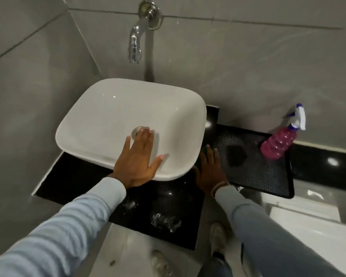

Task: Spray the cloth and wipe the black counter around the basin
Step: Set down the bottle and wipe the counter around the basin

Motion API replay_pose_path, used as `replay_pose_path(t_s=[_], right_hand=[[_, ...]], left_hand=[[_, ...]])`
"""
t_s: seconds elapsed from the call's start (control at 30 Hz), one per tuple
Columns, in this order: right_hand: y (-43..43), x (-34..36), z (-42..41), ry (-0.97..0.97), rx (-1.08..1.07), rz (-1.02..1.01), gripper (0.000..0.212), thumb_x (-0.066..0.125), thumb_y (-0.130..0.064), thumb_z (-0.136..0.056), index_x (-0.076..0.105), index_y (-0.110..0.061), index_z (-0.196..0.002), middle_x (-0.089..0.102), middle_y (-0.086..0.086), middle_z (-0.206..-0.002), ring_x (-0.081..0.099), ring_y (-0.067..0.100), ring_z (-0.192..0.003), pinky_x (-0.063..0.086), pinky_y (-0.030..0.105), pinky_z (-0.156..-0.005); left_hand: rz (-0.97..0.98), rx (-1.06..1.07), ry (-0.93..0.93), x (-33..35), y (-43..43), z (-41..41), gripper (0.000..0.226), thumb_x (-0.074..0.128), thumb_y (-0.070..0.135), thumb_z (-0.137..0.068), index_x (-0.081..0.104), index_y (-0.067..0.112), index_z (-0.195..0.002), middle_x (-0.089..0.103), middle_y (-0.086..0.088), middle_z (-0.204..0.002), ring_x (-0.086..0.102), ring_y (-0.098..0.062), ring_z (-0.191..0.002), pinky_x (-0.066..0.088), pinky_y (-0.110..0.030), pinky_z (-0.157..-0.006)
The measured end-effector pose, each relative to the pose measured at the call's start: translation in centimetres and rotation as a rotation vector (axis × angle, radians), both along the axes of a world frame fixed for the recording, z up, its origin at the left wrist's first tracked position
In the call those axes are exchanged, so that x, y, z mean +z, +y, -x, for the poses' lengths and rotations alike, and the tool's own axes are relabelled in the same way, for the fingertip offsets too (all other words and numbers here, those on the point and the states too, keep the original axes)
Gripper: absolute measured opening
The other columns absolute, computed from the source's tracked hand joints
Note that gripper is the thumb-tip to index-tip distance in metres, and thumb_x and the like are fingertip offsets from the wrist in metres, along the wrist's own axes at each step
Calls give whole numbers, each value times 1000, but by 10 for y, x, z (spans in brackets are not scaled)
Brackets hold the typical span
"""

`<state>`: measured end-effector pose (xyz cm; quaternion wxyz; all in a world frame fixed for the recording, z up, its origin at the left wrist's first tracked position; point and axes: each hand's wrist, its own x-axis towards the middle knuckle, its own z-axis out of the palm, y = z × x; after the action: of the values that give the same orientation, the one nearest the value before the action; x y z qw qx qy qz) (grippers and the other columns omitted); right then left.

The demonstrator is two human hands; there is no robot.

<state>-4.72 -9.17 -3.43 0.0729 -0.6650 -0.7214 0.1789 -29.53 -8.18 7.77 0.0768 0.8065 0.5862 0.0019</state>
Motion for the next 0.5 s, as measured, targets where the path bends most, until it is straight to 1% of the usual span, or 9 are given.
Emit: replay_pose_path(t_s=[0.07,0.13,0.2,0.27,0.3,0.43,0.5], right_hand=[[22,-1,5,-116,-47,69,68,31,-40,-97,7,-8,-152,1,16,-163,-7,42,-148,7,55,-121],[22,2,13,-127,-90,91,68,29,-41,-97,4,-9,-152,1,15,-163,-8,41,-148,10,57,-120],[-3,7,25,-75,-144,50,68,33,-40,-97,7,-9,-152,2,16,-163,-7,42,-148,11,57,-120],[-38,10,37,15,-204,9,69,39,-41,-96,14,-10,-151,4,16,-163,-5,42,-148,14,57,-120],[-58,11,43,27,-211,1,69,42,-42,-95,17,-10,-151,5,16,-163,-4,41,-148,16,57,-119],[-147,8,65,97,-135,-47,70,40,-48,-91,22,-14,-150,10,12,-163,-1,37,-149,16,55,-118],[-166,5,66,144,-115,-35,71,40,-50,-91,22,-14,-149,13,10,-162,1,34,-149,16,53,-119]], left_hand=[[18,-30,-19,-3,3,1,88,8,67,-87,-5,11,-154,-5,-8,-166,-8,-20,-152,6,-51,-123],[38,-34,-47,-3,5,2,85,13,64,-90,-4,10,-154,-6,-8,-165,-9,-20,-152,5,-49,-124],[55,-24,-68,-3,5,5,83,17,61,-93,-4,9,-154,-7,-8,-165,-9,-20,-152,4,-49,-124],[56,-22,-70,-3,7,5,83,17,61,-93,-3,8,-154,-6,-9,-165,-7,-21,-153,5,-49,-124],[54,-27,-65,-3,7,4,83,17,61,-93,-3,7,-154,-6,-10,-165,-6,-22,-153,5,-50,-123],[24,-27,-56,-4,6,3,82,20,57,-94,-1,4,-153,-3,-14,-165,-4,-25,-153,6,-51,-123],[13,-18,-42,-4,6,2,82,17,58,-93,-1,5,-153,-4,-13,-165,-4,-25,-153,6,-50,-123]])
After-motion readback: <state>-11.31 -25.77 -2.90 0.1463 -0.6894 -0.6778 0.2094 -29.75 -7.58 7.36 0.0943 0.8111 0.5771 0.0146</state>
